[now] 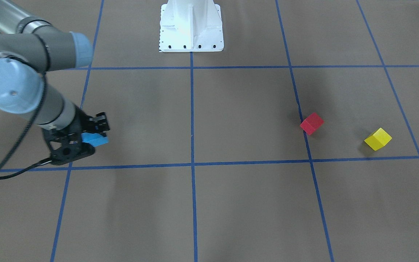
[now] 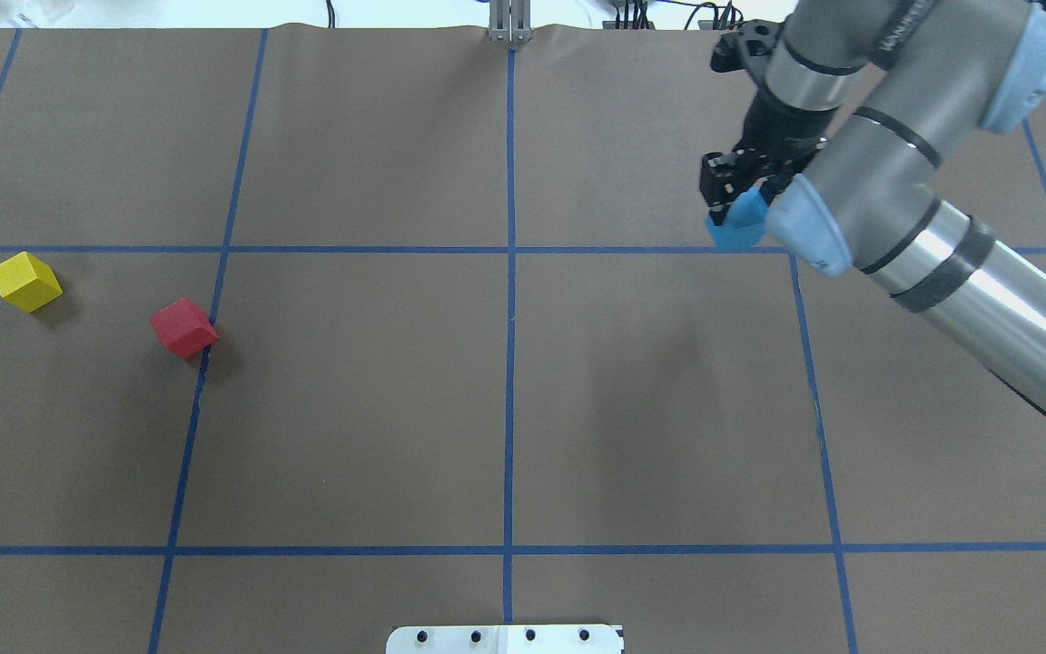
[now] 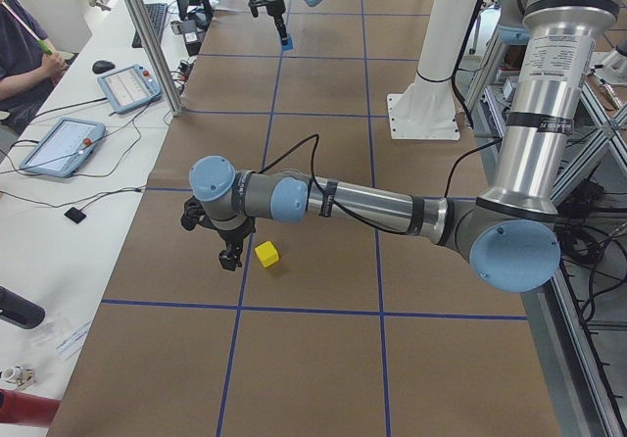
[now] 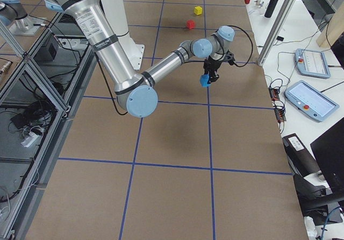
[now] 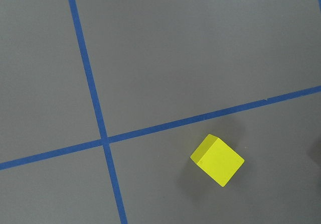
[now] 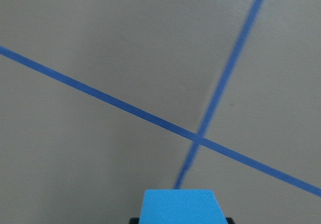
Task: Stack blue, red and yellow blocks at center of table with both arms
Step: 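Carry the blue cube with the right gripper to the table center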
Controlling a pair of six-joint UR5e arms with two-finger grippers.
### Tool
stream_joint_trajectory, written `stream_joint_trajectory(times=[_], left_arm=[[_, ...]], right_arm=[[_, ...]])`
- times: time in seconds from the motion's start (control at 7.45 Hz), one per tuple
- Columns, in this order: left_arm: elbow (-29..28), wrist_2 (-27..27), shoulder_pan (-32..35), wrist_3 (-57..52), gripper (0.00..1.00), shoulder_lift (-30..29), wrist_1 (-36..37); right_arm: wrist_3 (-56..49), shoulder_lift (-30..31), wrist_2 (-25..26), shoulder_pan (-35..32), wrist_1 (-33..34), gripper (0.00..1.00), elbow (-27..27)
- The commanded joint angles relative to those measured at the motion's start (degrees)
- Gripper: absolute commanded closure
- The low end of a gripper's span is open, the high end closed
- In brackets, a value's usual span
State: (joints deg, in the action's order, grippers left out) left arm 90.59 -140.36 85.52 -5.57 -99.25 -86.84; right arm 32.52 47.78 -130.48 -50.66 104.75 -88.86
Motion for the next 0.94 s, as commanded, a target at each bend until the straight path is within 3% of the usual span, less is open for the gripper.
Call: stream_joint_trajectory(times=[0.0, 0.13, 0.27, 0.81], left_arm=[[-0.1, 0.0, 0.0, -0.1, 0.0, 0.0, 0.0], [-0.6, 0.0, 0.0, -0.1, 0.0, 0.0, -0.1], [-0.8, 0.1, 0.0, -0.1, 0.0, 0.1, 0.0], [-0.9, 0.1, 0.0, -0.1, 0.0, 0.1, 0.0]], right_arm=[[19.0, -14.4, 3.3, 8.8, -7.3, 1.0, 14.7], [28.5, -16.6, 4.8, 11.1, -16.6, 1.0, 21.4], [31.7, -16.8, 6.4, 12.5, -18.9, 1.0, 23.2], [31.6, -15.6, 8.8, 15.4, -18.9, 1.0, 23.3]])
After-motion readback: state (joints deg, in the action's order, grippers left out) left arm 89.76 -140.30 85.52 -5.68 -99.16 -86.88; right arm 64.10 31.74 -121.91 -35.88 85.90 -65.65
